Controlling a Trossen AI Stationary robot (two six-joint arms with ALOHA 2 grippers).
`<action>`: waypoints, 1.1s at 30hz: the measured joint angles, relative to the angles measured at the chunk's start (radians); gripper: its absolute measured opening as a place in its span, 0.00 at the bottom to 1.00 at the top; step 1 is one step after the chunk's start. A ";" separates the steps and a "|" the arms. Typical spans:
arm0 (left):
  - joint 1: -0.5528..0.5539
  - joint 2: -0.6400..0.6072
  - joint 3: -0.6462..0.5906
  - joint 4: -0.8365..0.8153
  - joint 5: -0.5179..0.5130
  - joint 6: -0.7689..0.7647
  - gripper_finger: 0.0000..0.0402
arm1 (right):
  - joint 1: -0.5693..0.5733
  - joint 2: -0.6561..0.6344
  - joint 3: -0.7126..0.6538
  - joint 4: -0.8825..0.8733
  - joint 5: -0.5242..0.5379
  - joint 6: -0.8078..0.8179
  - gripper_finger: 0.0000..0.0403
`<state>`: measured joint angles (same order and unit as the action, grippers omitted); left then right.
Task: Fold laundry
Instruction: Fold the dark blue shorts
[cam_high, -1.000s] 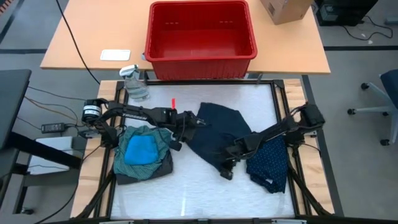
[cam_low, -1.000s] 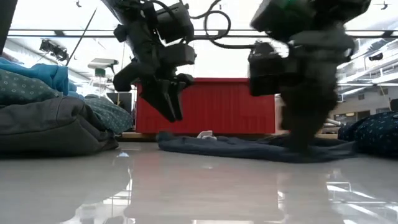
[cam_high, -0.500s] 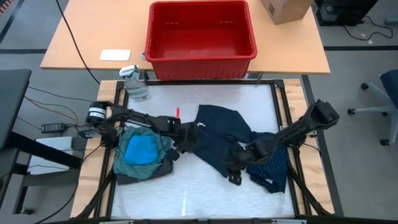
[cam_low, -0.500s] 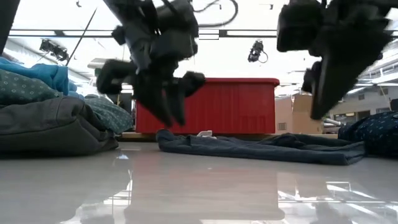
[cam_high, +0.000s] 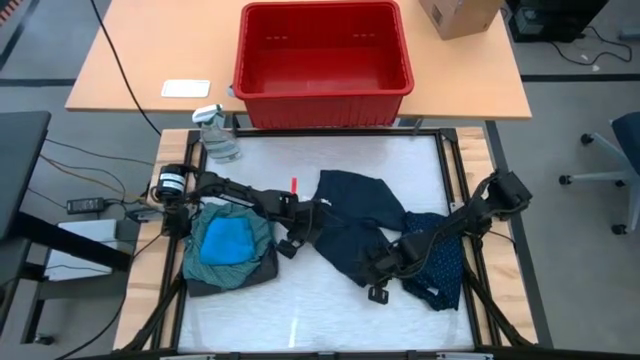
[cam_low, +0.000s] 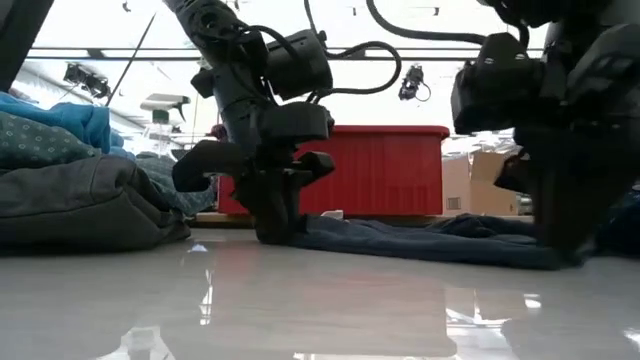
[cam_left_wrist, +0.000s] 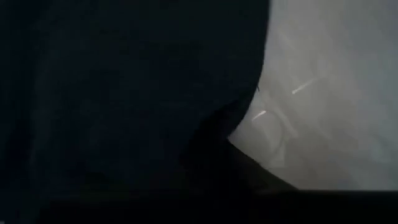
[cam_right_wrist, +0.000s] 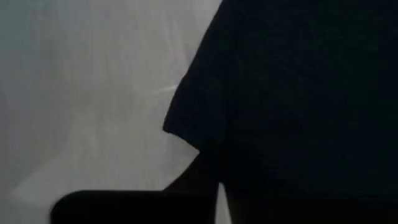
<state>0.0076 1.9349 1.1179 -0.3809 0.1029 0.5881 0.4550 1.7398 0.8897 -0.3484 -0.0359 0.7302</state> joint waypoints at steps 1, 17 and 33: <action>0.000 -0.008 0.007 -0.017 -0.002 -0.019 0.05 | -0.009 -0.020 -0.002 -0.006 -0.023 -0.006 0.04; 0.010 -0.135 0.386 -0.652 0.343 -0.159 0.00 | -0.248 -0.442 -0.004 -0.089 -0.376 -0.061 0.01; 0.265 0.049 0.340 -0.382 0.151 -0.255 0.07 | -0.562 -0.449 -0.327 -0.126 -0.093 0.081 0.06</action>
<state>0.2721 1.9842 1.4574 -0.7629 0.2540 0.3334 -0.1070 1.2907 0.5626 -0.4747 -0.1294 0.8108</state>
